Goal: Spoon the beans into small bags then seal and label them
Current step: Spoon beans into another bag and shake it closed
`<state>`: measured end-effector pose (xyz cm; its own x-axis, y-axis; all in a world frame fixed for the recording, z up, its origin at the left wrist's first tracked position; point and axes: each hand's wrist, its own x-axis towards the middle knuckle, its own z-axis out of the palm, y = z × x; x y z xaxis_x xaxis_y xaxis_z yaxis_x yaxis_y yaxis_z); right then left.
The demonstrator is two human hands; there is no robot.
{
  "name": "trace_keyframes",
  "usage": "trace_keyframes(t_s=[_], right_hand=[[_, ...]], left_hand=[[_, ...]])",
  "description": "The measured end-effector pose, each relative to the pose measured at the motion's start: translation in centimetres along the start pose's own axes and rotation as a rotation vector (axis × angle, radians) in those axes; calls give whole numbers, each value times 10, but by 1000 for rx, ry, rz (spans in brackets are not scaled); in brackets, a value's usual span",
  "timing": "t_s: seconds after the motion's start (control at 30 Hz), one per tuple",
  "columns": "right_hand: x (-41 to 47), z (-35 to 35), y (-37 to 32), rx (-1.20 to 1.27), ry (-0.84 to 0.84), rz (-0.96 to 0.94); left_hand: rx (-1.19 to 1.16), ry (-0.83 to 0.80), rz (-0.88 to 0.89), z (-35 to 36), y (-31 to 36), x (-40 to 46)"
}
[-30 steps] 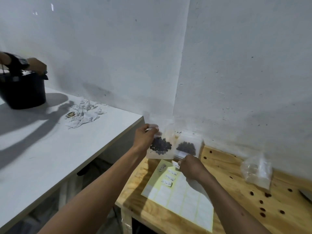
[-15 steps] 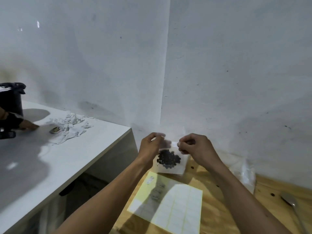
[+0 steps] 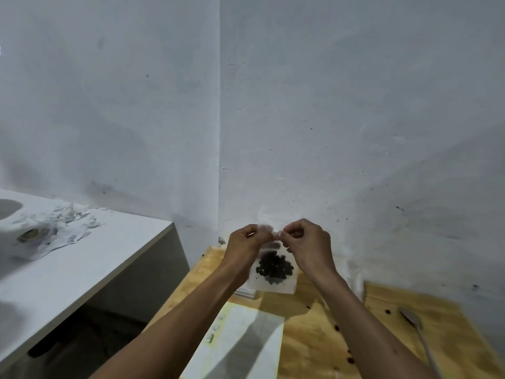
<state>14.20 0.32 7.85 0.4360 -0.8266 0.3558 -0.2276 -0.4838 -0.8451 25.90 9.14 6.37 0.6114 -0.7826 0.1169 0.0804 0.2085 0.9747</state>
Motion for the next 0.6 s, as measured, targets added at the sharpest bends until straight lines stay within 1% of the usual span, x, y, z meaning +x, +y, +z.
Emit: trace_keyframes(t_s=[0.07,0.13,0.17,0.23,0.27,0.33,0.4,0.5,0.6], right_hand=[[-1,-5,2,-68,58,13],[-2,-12,9,-99,107,83],[-1,-16,13,-41,89,155],[0,-24,19,167,2,298],[0,-28,22,259,-43,331],[-2,-33,26,369,-74,324],[-4,-37,30,412,-47,289],[-6,-45,38,406,-17,266],[-7,-53,47,390,20,286]], left_hand=[[30,15,8,6,-1,0],[23,24,-4,13,0,-1],[20,23,-16,16,1,-2],[13,12,-35,22,2,-4],[8,2,-37,25,2,-5],[18,-10,-30,31,-1,-5],[52,18,-21,36,-6,-4],[51,47,-27,45,-14,-2],[52,59,-41,60,-19,-4]])
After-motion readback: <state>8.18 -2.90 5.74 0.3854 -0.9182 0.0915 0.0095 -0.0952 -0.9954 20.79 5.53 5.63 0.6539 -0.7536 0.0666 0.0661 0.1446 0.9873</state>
